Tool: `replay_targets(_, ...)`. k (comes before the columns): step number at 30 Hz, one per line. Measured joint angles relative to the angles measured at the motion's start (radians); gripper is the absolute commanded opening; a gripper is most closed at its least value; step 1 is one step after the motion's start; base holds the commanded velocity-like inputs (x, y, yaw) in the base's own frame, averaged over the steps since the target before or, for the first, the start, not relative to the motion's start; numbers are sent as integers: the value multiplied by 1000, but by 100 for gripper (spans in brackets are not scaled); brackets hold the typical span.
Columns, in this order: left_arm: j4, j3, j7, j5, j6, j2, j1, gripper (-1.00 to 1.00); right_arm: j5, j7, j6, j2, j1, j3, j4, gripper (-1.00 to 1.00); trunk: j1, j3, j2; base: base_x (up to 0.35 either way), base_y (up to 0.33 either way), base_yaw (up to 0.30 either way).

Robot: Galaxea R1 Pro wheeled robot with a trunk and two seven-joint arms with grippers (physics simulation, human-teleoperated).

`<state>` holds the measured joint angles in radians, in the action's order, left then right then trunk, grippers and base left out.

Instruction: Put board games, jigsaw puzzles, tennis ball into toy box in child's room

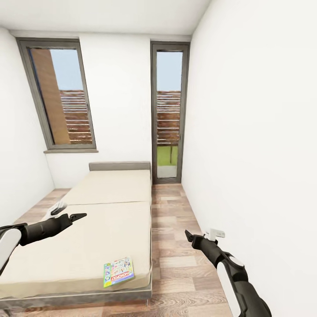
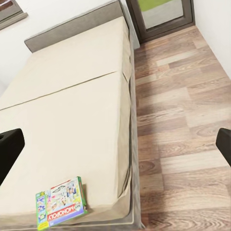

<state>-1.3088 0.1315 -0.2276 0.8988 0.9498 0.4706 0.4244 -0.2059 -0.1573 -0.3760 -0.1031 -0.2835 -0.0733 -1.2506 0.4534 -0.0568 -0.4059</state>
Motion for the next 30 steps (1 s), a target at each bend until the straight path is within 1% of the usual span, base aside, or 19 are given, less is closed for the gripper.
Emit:
replay_targets(13,0,0,0,2,0,-1,0,100,2,-6,0,0,0,1,-4,100,50,41,-91,0,0,0)
replay_targets(15,0,0,1,2,0,-1,0,100,2,-6,-1,0,0,10,-5,100,58,48,-105,0,0,0)
replay_targets(20,1,0,1,2,0,-1,0,100,3,-1,0,1,0,49,-5,100,77,63,-140,0,0,0)
replay_targets(24,2,0,1,1,0,-1,-1,100,4,-1,1,1,0,59,-5,100,92,74,-167,0,0,0)
replay_targets(30,3,1,1,2,-1,-1,-1,100,4,0,1,1,0,62,-4,100,115,93,-209,0,0,0)
